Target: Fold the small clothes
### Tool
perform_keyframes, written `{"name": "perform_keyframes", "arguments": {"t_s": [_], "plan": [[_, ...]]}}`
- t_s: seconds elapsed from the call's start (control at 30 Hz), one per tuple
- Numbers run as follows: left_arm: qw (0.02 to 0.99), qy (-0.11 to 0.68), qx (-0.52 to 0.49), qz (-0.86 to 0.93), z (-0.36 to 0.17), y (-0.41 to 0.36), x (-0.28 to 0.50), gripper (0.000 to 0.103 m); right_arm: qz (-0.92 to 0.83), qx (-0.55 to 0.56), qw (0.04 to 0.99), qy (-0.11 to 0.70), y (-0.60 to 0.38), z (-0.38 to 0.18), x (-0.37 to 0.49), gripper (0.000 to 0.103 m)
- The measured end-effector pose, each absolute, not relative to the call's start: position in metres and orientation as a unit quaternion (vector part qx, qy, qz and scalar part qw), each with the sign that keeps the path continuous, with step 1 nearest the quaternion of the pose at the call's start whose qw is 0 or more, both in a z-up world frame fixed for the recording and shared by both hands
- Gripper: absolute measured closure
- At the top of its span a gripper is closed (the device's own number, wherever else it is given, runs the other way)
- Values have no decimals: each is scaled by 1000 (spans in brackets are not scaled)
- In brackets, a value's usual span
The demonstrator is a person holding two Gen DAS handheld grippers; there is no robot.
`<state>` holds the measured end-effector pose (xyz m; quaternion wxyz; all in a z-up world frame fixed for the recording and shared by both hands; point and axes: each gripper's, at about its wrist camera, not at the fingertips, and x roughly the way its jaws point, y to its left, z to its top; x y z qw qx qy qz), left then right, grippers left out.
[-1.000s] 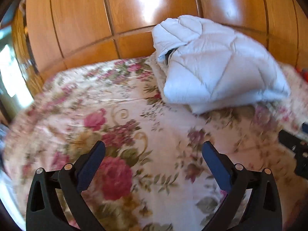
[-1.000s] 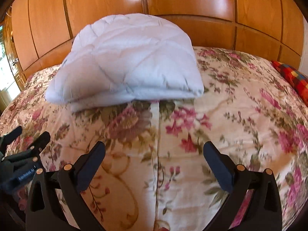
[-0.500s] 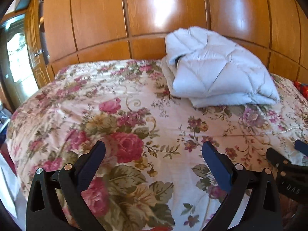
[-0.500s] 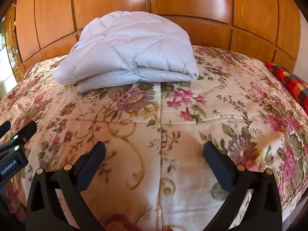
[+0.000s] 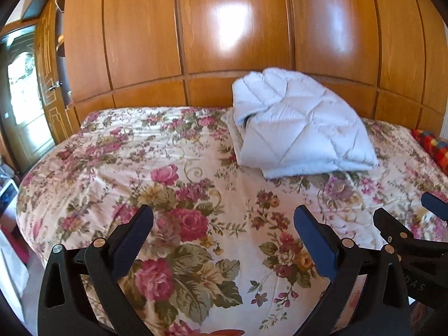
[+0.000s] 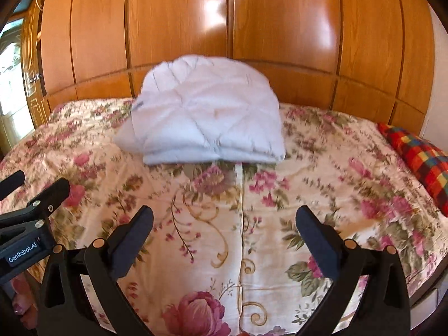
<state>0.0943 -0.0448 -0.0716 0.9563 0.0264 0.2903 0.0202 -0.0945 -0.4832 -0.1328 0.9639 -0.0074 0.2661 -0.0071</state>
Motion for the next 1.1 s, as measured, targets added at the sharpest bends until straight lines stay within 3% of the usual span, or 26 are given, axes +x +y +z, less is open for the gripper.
{"name": "perform_keyframes", "arguments": {"t_s": [0.4,1.1], "plan": [[963,267,7,32,-32,-32,86,4,-12,29,970,243,-489,-89,-111,2],[961,276,0,20,-33,-33,84,4,-21,31,970,240,-494,-88,-111,2]]}}
